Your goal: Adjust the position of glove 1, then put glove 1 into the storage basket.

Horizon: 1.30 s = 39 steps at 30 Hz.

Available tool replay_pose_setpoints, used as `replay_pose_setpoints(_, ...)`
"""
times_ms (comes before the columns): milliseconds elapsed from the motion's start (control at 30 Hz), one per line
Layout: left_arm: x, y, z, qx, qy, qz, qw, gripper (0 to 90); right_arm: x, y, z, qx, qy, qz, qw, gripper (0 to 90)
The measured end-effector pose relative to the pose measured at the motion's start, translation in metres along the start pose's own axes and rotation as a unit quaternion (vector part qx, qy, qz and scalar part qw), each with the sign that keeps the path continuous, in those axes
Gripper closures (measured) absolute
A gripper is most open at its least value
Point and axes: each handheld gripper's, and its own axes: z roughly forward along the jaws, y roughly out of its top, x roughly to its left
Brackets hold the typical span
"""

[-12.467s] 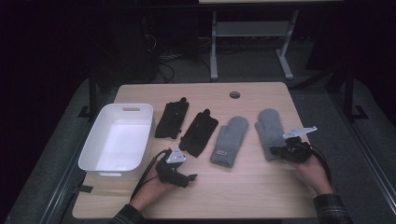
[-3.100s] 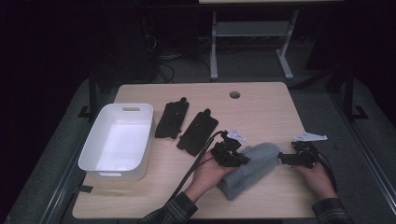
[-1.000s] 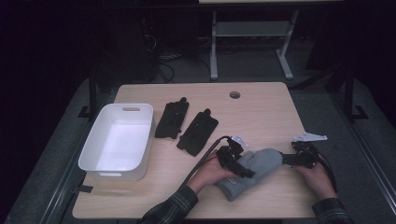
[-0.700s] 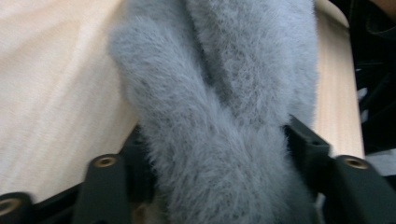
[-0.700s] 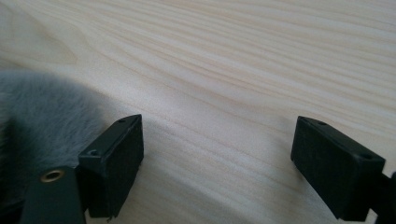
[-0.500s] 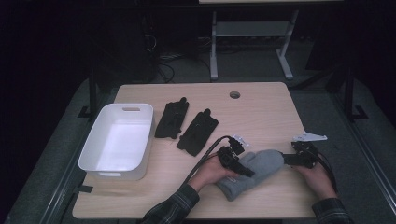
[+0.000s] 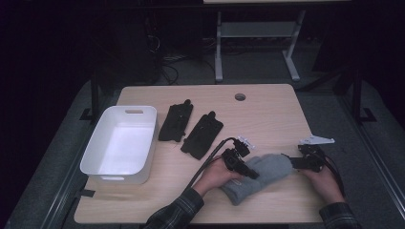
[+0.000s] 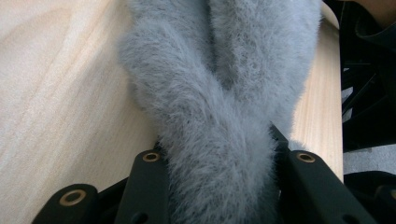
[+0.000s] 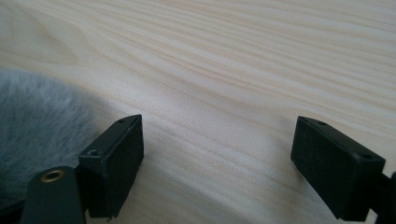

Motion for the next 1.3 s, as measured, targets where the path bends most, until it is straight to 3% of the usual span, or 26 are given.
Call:
replay_pose_setpoints(267, -0.006, 0.001, -0.008, -0.004, 0.008, 0.008, 0.9999, 65.0, 0.000, 0.000, 0.000, -0.001, 0.000, -0.001, 1.0000, 16.9)
replay_pose_setpoints(667, -0.011, 0.004, -0.038, -0.026, 0.021, 0.012, 0.9993, 65.6, 0.000, 0.000, 0.000, 0.002, 0.000, 0.003, 1.0000, 16.8)
replay_pose_setpoints(1200, -0.008, 0.004, -0.095, -0.057, 0.050, 0.009, 0.9971, 65.6, 0.000, 0.000, 0.000, 0.003, -0.003, 0.003, 1.0000, 14.1)
replay_pose_setpoints(1300, -0.005, 0.002, -0.112, -0.060, 0.061, 0.008, 0.9963, 65.5, 0.000, 0.000, 0.000, 0.004, -0.003, 0.003, 1.0000, 13.7)
